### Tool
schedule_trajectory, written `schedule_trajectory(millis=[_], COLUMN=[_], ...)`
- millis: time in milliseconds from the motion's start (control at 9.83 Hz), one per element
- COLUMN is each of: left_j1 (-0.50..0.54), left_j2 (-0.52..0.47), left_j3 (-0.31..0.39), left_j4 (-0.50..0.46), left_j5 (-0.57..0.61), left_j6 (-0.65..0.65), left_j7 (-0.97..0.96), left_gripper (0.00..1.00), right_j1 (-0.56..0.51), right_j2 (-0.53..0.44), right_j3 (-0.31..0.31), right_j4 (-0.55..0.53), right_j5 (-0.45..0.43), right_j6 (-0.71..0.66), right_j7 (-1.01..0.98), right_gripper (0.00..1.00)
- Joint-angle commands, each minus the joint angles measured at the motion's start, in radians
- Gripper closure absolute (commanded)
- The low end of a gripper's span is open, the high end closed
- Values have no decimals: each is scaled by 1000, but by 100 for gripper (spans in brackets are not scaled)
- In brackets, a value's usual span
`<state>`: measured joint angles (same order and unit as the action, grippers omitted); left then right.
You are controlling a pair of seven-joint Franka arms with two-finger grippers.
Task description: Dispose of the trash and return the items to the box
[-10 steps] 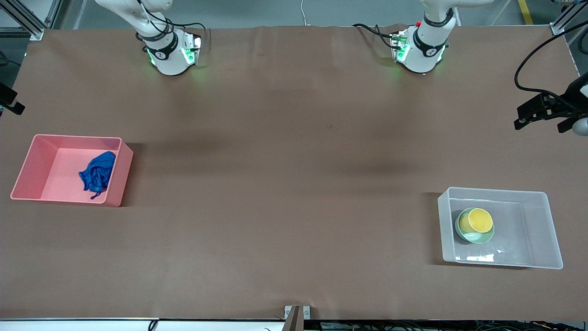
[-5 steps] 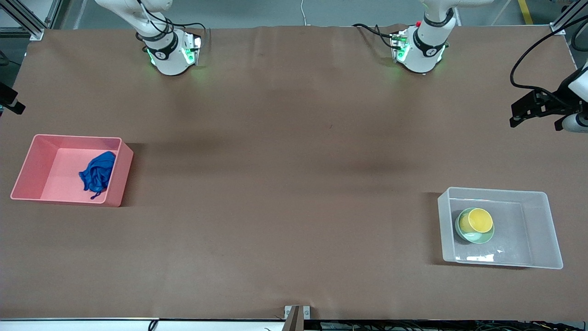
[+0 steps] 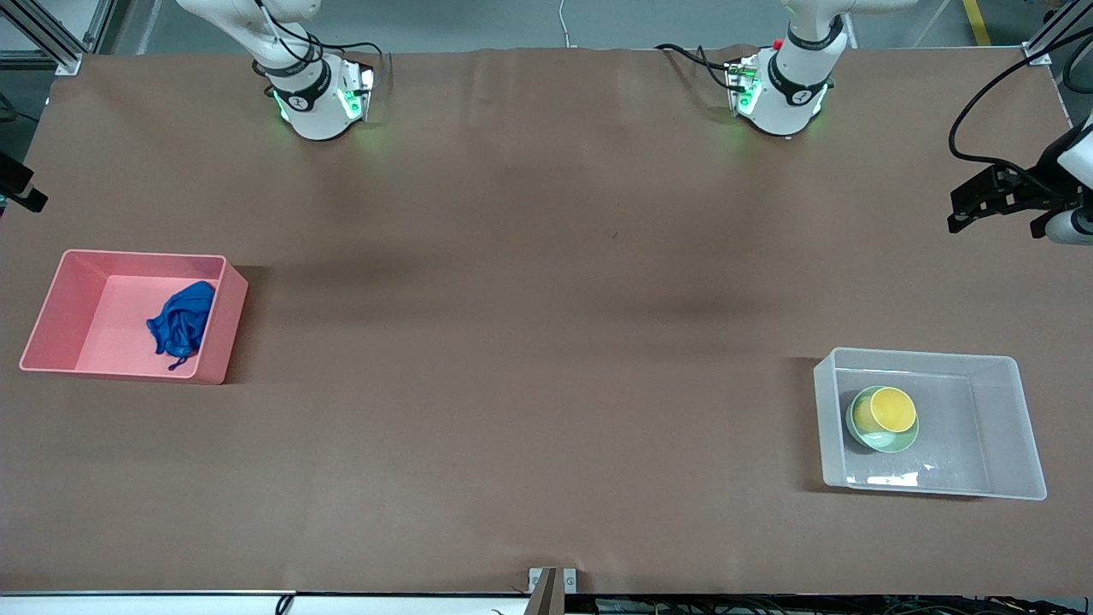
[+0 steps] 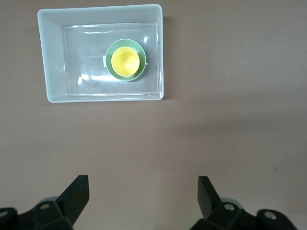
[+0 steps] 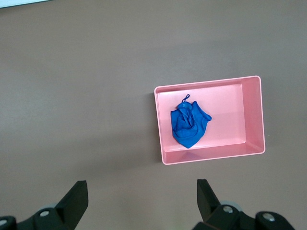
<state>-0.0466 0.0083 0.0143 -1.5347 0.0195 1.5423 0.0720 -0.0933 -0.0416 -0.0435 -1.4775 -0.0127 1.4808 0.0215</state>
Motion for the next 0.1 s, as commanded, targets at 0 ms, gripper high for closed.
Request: schedule_trajectory(millis=[0], left_j1=[8], left_j2=[-11], left_j3=[-11], left_j4=[-44], left_j5=[5], left_j6=[-5], left_j7=[-18], left_gripper=[0], right_j1=[7], right_j2=[-3], right_j3=[-7], right_j4=[0], right_j5=[11], right_j6=[-14], right_j7=[-5], right_gripper=[0])
